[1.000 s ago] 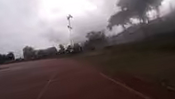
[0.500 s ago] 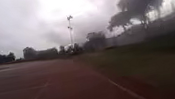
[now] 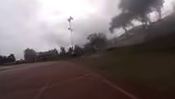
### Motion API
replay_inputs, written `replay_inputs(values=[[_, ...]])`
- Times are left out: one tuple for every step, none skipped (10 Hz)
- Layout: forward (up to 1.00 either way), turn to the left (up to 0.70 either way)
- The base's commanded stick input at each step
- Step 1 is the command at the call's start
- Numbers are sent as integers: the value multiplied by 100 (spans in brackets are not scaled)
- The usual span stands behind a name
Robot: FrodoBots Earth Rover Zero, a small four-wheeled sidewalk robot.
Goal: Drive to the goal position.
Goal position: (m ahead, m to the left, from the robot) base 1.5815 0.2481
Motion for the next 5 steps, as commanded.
replay_inputs(values=[[50,0],[50,0],[50,0],[50,0],[50,0]])
